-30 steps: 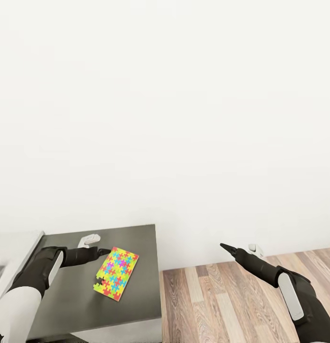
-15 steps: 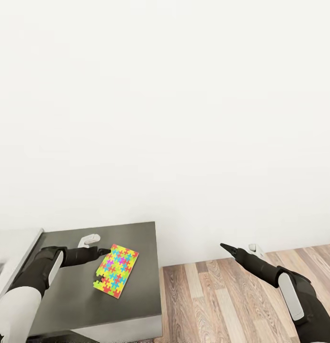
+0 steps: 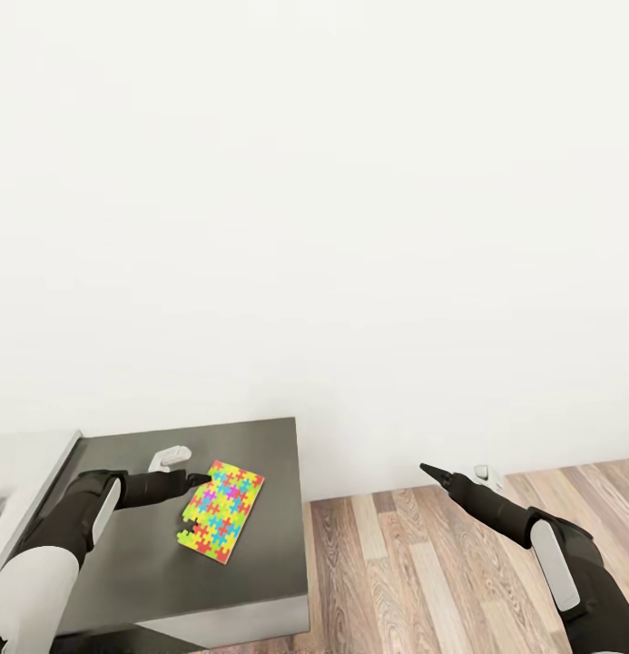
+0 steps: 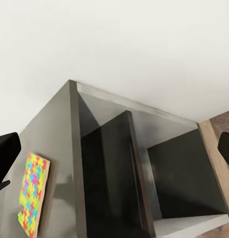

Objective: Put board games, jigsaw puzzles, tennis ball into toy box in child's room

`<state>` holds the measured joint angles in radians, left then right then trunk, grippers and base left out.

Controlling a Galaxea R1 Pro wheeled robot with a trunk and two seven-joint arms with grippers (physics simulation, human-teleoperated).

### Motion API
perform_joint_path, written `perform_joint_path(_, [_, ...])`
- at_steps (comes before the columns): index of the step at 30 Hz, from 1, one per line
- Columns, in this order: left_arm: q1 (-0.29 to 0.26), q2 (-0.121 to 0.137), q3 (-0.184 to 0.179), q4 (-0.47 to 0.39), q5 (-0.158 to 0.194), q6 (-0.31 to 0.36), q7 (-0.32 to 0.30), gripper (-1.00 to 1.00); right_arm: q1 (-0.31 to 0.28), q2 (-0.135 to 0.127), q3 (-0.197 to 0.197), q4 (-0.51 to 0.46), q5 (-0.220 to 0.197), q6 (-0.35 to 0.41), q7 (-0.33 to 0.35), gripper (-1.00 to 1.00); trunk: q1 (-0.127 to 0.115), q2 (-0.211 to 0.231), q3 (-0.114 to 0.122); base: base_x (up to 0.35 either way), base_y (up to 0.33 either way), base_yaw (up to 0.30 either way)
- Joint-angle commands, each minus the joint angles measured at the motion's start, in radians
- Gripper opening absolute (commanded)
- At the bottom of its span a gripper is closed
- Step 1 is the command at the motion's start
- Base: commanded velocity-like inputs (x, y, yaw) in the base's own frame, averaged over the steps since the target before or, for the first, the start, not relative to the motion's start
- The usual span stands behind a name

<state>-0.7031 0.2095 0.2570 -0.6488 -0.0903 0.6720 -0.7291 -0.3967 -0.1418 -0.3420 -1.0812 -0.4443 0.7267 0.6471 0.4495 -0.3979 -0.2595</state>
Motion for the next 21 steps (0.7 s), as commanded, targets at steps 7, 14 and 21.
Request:
perform_joint_path(7, [-0.001,-0.001,0.005,-0.001,-0.009,0.002,-0.009,1.00,-0.001,-0.001,-0.002,0.000,-0.003,0.007,0.002,1.00,0.001,-0.002,-0.013,0.000,0.000,0.000])
perform_joint_path(14, [-0.001,-0.001,0.005,-0.001,-0.009,0.001,-0.009,1.00,-0.001,-0.001,-0.002,0.000,-0.004,0.007,0.002,1.00,0.001,-0.002,-0.025,0.000,0.000,0.000])
perform_joint_path(21, [-0.001,-0.001,0.005,-0.002,-0.009,0.001,-0.009,1.00,-0.001,-0.001,-0.002,0.000,-0.004,0.007,0.002,1.00,0.001,-0.002,-0.036,0.000,0.000,0.000])
